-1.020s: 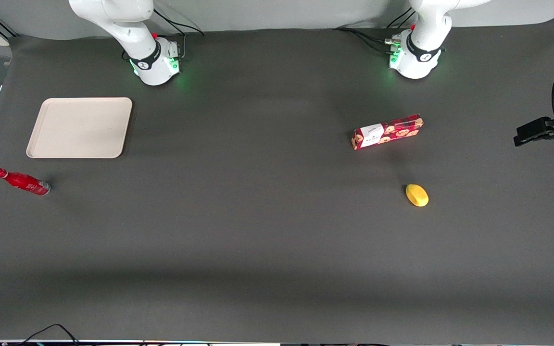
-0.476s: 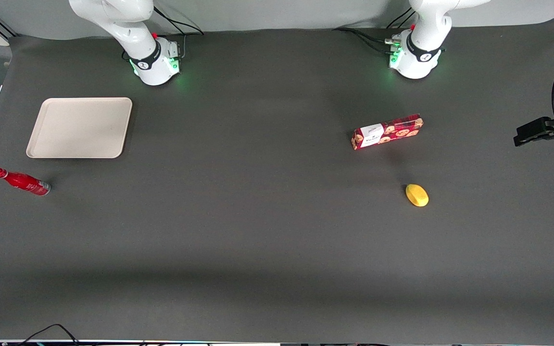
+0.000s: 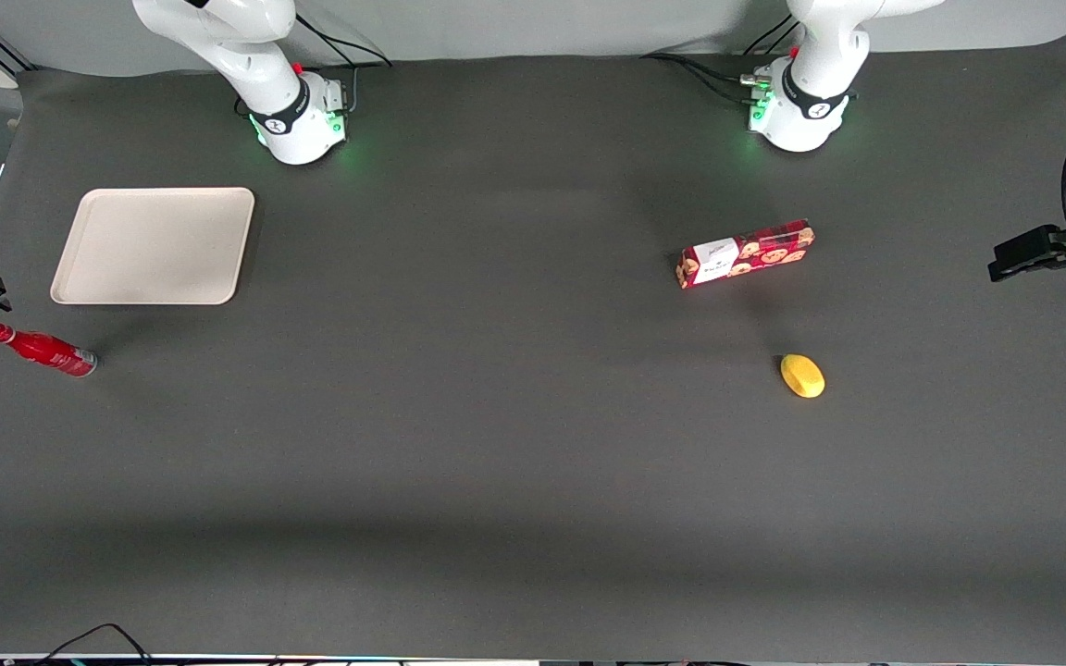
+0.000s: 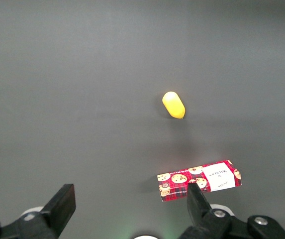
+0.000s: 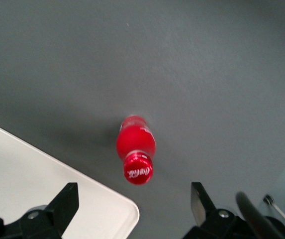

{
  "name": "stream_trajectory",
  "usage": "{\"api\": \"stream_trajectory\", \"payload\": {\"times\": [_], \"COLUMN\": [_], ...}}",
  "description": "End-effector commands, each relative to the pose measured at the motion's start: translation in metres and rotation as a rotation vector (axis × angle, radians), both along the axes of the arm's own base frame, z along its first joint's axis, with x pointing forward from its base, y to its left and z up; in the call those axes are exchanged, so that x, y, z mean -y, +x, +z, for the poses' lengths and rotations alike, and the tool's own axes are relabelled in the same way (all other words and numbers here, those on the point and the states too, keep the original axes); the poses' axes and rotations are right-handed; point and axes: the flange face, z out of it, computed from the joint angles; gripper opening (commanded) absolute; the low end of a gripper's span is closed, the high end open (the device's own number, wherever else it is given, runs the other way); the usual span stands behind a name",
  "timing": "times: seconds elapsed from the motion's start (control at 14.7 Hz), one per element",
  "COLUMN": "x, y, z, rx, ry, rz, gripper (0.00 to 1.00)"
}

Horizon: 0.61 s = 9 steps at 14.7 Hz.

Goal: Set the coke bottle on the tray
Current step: 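Lower the open right gripper over the bottle's cap end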

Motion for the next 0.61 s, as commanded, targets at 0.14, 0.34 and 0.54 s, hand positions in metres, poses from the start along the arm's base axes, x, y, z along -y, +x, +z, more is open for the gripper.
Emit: {"api": "stream_trajectory", "payload": {"times": [0.14, 0.34, 0.54], "x": [0.021, 0.024, 0.022], "y": [-0.007, -0.008, -0.004], "z": [-0.007, -0.024, -0.039], "rx": [0.063, 0.055, 0.033], "ry": [0.076, 0.098, 0.09], "rz": [0.066, 0.069, 0.076], "gripper": [1.0, 1.0, 0.99]}}
